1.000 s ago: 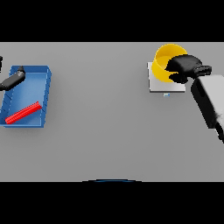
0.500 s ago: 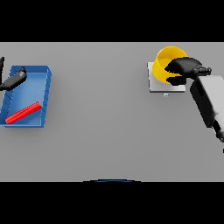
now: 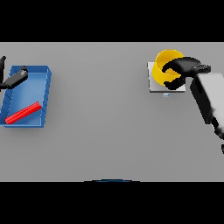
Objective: Pick up the red beaker and tilt it to pour out 1 green nut into yellow bowl. Pick up the yellow bowl and place it on the metallic measuring scale.
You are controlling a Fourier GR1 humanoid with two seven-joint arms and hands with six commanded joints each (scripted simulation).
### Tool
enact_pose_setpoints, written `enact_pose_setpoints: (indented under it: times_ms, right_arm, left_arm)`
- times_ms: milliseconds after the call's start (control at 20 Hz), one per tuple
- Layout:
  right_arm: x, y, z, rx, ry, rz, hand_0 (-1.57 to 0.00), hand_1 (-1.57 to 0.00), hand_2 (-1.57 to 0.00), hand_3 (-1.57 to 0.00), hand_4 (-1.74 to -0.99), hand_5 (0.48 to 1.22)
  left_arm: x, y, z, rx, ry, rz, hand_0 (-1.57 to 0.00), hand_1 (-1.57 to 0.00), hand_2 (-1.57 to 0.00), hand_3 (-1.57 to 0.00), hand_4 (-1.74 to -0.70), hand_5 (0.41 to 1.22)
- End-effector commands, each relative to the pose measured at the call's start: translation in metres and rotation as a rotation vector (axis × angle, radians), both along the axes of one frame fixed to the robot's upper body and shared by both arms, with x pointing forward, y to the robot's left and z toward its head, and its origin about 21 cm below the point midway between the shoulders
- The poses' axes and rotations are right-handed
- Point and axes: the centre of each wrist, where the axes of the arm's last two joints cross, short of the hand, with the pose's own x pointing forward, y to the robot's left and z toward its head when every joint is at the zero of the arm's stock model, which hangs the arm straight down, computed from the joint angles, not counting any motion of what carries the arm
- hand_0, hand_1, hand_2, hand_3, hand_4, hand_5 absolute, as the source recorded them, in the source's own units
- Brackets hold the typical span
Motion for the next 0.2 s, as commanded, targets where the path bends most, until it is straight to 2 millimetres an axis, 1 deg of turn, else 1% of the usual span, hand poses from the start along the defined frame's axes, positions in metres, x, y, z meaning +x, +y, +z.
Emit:
enact_pose_setpoints:
  times_ms: [0, 150]
  right_arm:
    - [-0.0004, -0.0024, -0.0012, -0.011, 0.004, -0.001, -0.1, -0.09, -0.21, -0.41, -1.336, 0.741]
    - [0.0013, 0.0027, -0.003, -0.025, 0.011, 0.001, -0.05, -0.05, -0.12, -0.35, -1.308, 0.733]
  left_arm:
    - [0.0018, 0.0027, 0.0017, -0.01, -0.005, 0.002, 0.0, 0.0, 0.0, 0.0, -0.81, 0.734]
    - [0.0025, 0.0, 0.0021, -0.007, -0.01, 0.003, 0.0, 0.0, 0.0, 0.0, -0.82, 0.734]
